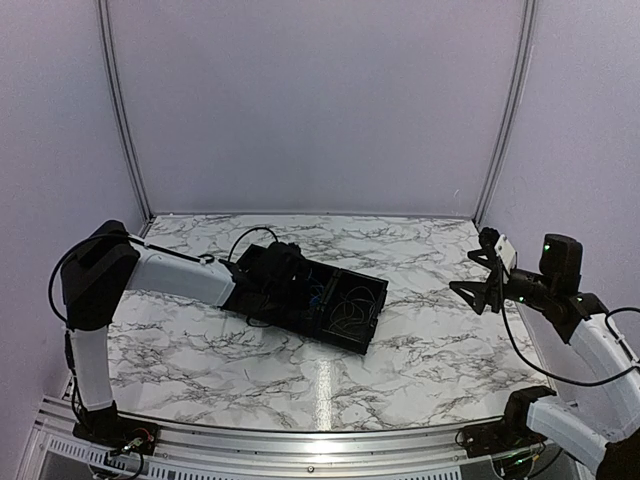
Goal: Untangle the cables
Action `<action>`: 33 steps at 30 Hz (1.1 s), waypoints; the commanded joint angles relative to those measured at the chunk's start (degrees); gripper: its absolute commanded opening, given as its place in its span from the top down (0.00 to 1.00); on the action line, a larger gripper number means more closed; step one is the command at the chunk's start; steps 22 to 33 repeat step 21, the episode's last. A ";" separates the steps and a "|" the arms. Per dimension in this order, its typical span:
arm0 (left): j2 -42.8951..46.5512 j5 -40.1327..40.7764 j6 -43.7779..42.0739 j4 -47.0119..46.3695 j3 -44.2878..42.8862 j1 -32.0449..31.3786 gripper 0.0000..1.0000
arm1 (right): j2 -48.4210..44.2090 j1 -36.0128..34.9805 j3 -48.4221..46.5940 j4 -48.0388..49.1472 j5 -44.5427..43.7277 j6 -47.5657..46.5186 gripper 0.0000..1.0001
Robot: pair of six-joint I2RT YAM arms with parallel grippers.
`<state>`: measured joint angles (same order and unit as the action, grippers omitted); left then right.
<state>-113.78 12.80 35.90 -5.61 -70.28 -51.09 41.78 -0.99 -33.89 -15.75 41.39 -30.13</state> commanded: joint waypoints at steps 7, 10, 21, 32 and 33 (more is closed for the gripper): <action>12.80 5.32 -3.75 10.97 3.46 0.09 0.55 | 0.72 0.33 -0.71 -0.21 -1.51 0.67 0.12; 17.09 5.54 -7.18 12.31 3.83 0.03 0.51 | 2.31 0.38 -1.61 1.19 -3.27 3.38 0.10; 32.89 16.02 -23.22 23.67 0.79 2.43 0.21 | 10.51 0.38 -15.60 5.00 -21.86 20.47 0.01; 32.89 16.02 -23.22 23.67 0.79 2.43 0.21 | 10.51 0.38 -15.60 5.00 -21.86 20.47 0.01; 32.89 16.02 -23.22 23.67 0.79 2.43 0.21 | 10.51 0.38 -15.60 5.00 -21.86 20.47 0.01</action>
